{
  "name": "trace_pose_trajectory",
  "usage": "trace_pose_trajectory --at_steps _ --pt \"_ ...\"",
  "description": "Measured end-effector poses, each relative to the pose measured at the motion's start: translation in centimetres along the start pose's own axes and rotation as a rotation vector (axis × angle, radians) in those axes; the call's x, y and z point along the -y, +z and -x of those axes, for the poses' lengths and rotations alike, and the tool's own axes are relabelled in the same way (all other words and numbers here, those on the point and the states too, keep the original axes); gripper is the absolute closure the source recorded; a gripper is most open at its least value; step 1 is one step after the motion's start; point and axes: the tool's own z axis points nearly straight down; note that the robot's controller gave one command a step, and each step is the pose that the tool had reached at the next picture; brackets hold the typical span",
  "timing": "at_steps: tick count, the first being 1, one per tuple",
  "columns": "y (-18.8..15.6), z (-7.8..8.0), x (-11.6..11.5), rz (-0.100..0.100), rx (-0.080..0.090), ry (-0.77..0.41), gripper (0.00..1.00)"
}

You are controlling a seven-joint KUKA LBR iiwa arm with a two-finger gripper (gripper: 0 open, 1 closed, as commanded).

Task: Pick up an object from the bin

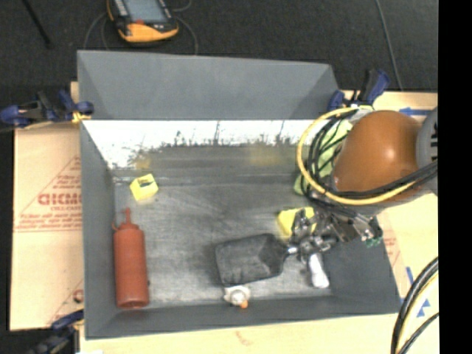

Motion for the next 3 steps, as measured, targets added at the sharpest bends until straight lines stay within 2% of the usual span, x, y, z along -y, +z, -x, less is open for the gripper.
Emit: trace_pose_trajectory --at_steps 1,2,3 --pt "2.0 0.8 0.3 -0.009 0.013 -0.183 1.00" --pt "1.6 -0.3 0.0 0.008 -0.008 -0.166 1.00" --pt "2.7 0.2 2.7 -0.009 0.011 -0.223 1.00"
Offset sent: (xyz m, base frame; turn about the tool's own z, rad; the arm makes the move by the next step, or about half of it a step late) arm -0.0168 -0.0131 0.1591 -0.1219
